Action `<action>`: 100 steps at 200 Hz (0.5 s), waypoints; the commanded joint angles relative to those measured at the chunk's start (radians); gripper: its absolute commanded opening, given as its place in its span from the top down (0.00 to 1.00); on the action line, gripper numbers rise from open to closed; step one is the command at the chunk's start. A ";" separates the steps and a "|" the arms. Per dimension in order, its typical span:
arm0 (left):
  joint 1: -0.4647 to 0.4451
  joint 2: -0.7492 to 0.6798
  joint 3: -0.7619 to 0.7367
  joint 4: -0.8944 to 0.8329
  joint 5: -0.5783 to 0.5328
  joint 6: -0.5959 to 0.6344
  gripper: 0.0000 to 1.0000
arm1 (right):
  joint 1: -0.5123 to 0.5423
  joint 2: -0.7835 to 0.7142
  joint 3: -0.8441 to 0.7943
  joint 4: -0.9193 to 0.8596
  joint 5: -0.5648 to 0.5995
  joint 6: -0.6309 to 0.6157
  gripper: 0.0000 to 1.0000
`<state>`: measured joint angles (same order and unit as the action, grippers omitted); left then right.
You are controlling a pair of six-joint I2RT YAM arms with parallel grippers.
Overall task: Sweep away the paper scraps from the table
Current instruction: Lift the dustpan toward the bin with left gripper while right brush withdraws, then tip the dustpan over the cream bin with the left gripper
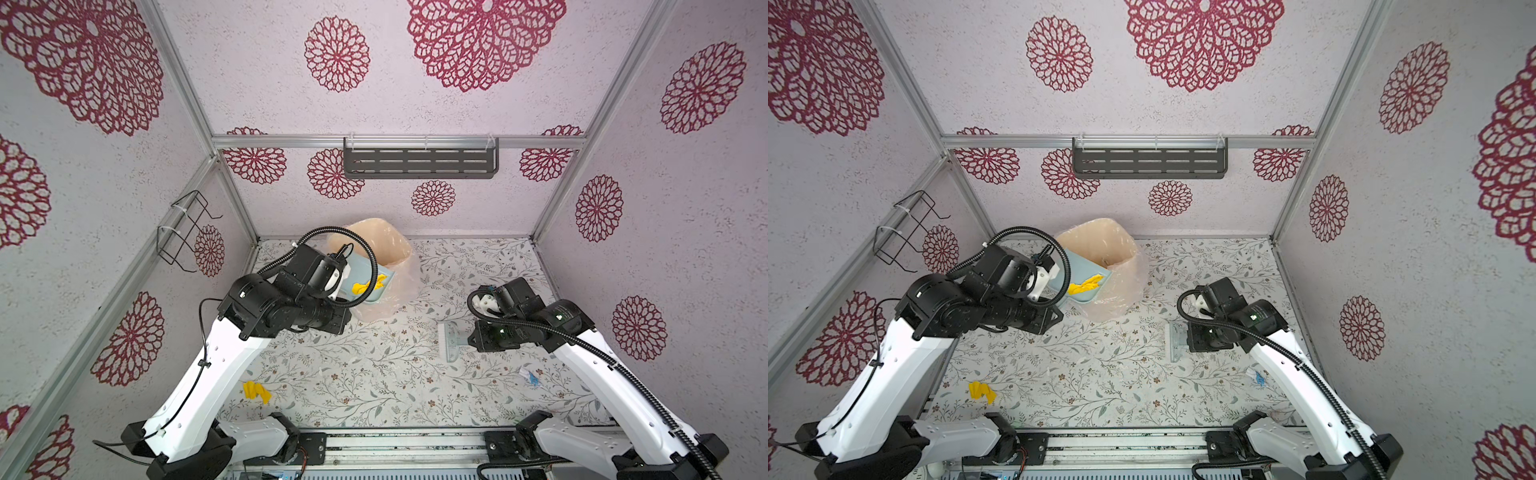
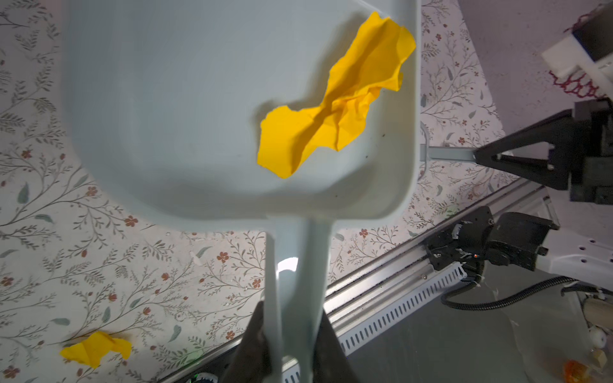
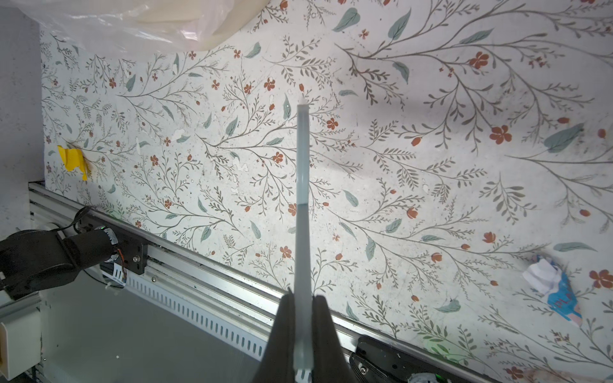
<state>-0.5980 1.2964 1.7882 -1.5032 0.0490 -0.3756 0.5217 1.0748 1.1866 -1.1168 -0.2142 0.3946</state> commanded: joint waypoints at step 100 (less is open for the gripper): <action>0.160 0.387 0.391 -0.108 -0.328 0.323 1.00 | -0.005 -0.093 -0.090 0.045 -0.069 0.059 1.00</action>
<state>-0.4416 1.6421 2.1269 -1.5887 -0.1421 -0.1322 0.5198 1.0161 1.1080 -1.0756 -0.2646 0.4225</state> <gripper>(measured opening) 0.203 0.086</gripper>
